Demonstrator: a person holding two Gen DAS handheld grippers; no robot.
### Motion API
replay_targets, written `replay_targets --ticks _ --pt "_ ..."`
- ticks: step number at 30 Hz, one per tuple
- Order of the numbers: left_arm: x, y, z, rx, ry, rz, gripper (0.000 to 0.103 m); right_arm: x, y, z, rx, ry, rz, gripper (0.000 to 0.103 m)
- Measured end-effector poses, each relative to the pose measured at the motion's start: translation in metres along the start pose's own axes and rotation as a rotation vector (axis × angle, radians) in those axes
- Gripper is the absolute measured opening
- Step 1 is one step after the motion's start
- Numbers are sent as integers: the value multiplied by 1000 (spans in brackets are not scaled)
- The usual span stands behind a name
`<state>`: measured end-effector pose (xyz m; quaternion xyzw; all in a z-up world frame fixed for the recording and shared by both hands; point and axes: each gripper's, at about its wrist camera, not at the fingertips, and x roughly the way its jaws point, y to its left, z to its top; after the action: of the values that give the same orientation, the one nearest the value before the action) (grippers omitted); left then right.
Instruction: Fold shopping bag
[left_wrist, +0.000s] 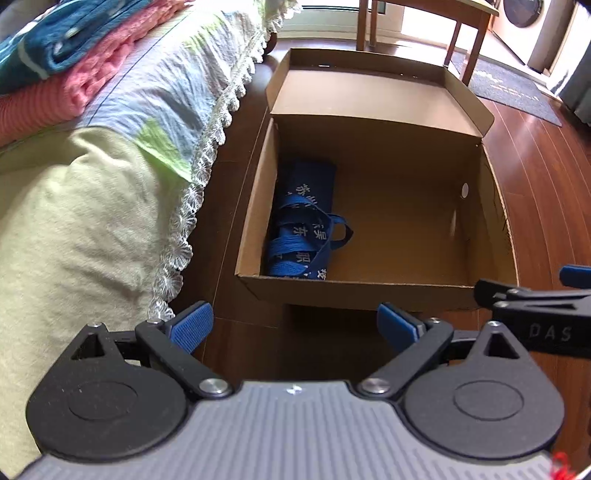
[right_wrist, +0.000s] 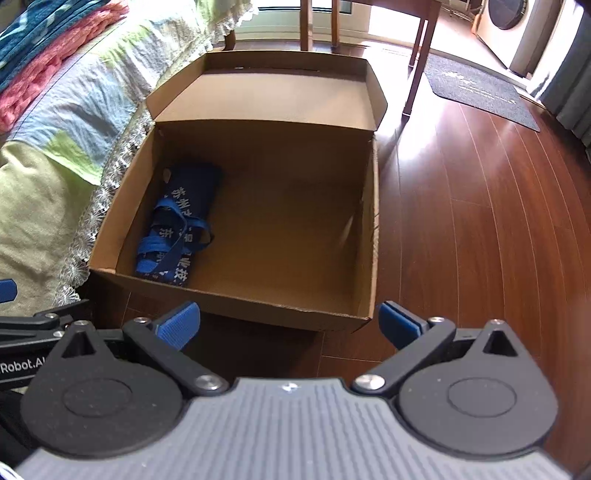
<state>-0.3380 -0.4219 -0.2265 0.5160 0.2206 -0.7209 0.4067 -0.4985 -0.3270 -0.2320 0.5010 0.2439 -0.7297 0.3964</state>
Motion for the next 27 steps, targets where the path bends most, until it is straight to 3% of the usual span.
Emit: replay_targets --ticks 13,21,27 --pt "14 -11 6 39 -5 -39 97 12 -11 6 18 13 -14 102" --pt "18 -8 5 42 -19 4 97 11 -11 8 19 10 3 102" --pt "16 -9 8 37 -32 -20 98 9 -13 8 21 7 3 102"
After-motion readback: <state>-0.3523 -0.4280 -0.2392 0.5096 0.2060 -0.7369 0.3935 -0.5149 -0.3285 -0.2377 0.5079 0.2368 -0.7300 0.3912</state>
